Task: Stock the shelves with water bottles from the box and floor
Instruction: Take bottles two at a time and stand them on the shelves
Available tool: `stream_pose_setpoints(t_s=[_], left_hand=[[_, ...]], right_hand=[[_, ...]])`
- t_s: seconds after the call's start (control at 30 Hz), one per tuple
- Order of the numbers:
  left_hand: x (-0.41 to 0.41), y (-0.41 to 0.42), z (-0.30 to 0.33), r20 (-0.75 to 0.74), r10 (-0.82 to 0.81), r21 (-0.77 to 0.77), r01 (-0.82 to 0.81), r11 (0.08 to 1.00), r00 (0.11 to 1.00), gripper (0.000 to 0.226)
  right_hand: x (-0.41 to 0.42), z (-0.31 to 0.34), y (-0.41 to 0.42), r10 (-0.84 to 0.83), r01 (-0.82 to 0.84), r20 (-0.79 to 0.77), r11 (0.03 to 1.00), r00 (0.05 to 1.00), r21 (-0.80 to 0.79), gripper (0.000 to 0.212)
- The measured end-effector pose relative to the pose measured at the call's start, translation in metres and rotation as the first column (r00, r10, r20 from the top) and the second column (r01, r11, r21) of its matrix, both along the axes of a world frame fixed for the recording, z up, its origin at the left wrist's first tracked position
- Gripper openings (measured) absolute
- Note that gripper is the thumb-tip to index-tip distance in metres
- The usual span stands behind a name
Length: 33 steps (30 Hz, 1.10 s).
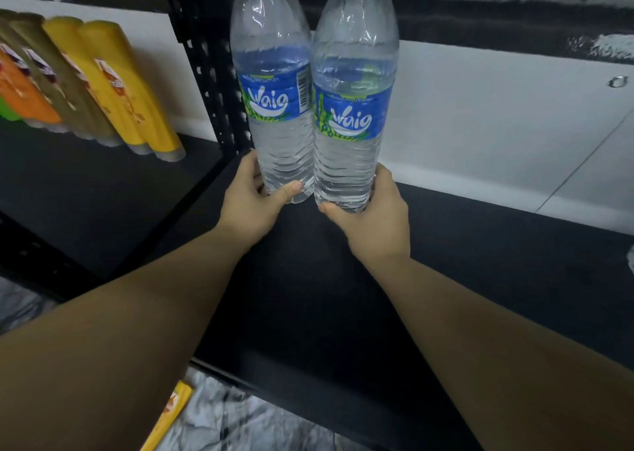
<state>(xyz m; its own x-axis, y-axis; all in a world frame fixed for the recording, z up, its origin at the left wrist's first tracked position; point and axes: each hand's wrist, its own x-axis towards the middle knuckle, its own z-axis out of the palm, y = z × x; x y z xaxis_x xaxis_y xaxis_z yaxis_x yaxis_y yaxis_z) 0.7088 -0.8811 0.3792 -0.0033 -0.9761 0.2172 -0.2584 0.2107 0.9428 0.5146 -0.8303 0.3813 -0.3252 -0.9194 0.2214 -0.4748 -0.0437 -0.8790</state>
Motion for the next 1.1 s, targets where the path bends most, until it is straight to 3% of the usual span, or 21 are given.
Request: stream_pose_setpoints(t_s=[0.33,0.43,0.5,0.67,0.83,1.1], left_hand=[[0.009,0.006,0.002,-0.003,-0.082,0.056,0.082,0.995,0.997,0.080],[0.008,0.013,0.007,-0.014,-0.044,0.151,0.046,0.987,0.999,0.120],[0.008,0.025,0.011,-0.010,0.033,0.229,-0.030,0.973,0.999,0.132],[0.014,0.078,0.010,0.132,0.039,0.240,-0.070,0.968,0.991,0.104],[0.023,0.137,0.022,0.507,0.026,0.117,-0.099,0.988,0.862,0.071],[0.028,0.237,0.028,0.758,-0.036,0.045,0.002,0.999,0.651,0.067]], right_hand=[[0.000,-0.002,0.002,-0.001,0.001,0.006,1.000,1.000,-0.007,0.081],[-0.002,-0.002,0.003,0.014,-0.010,-0.063,0.998,0.998,0.068,0.077],[-0.003,-0.002,0.008,0.030,-0.019,-0.103,0.994,0.994,0.107,0.082],[-0.006,0.004,0.054,0.035,-0.007,-0.135,0.979,0.990,0.203,0.115],[-0.007,0.007,0.119,0.130,-0.096,-0.170,0.976,0.977,0.193,0.099],[-0.010,0.019,0.220,0.314,-0.232,-0.276,0.928,0.908,0.290,0.084]])
